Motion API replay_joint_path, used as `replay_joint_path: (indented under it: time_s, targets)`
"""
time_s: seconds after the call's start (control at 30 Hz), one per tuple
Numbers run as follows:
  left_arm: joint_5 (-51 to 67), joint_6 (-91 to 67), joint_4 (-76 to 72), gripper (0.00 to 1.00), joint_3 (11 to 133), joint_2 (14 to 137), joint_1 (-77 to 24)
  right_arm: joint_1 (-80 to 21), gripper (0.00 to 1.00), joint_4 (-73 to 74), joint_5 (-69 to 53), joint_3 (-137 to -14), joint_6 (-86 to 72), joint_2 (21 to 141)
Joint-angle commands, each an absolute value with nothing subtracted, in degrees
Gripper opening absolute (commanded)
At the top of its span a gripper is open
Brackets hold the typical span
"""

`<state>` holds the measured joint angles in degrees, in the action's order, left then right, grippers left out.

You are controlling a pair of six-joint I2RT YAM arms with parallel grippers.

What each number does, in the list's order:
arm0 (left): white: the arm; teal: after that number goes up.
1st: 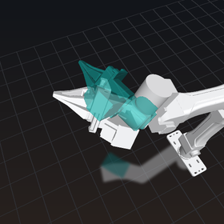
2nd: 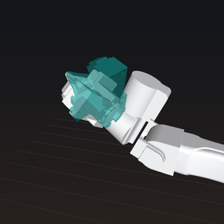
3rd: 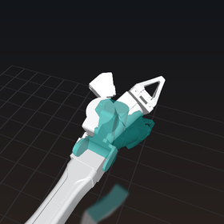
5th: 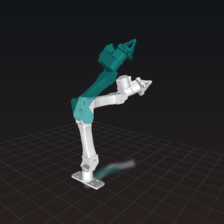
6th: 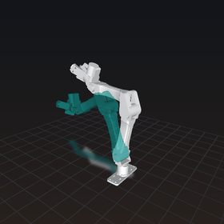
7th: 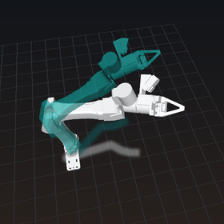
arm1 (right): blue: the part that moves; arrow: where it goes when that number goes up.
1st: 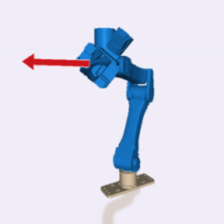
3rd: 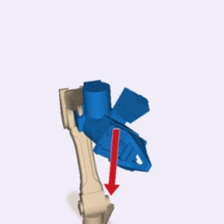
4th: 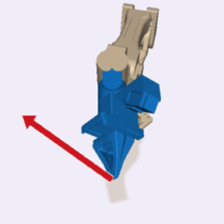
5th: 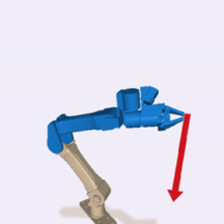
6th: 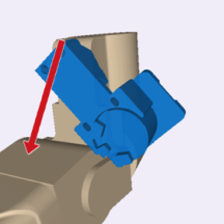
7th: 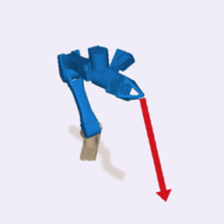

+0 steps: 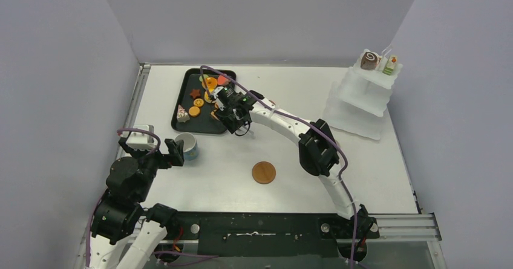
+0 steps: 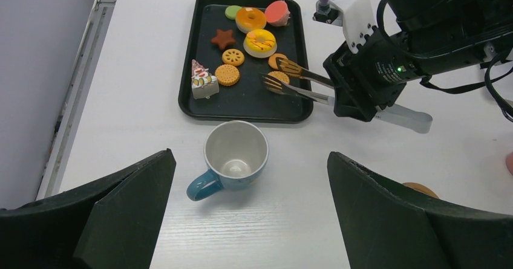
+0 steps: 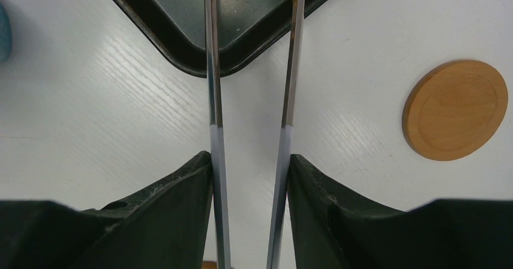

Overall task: Serve the afternoon tea
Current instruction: Pick up the desert from the tray.

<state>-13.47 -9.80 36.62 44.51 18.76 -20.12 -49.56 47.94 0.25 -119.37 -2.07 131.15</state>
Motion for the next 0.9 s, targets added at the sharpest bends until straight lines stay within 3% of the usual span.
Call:
replay_joint_path:
  time_s: [0.0,0.87]
  targets:
    - [-13.4,-9.3,34.0,0.97,45.5,18.2,-19.8,-49.8,0.44,44.8,1.8,-121.4,-2.3,129.5]
    - [-12.9,-9.4,33.7,0.97,45.4,18.4,-19.8,-50.1,0.37,44.4,2.1,-117.0,-5.8,119.2]
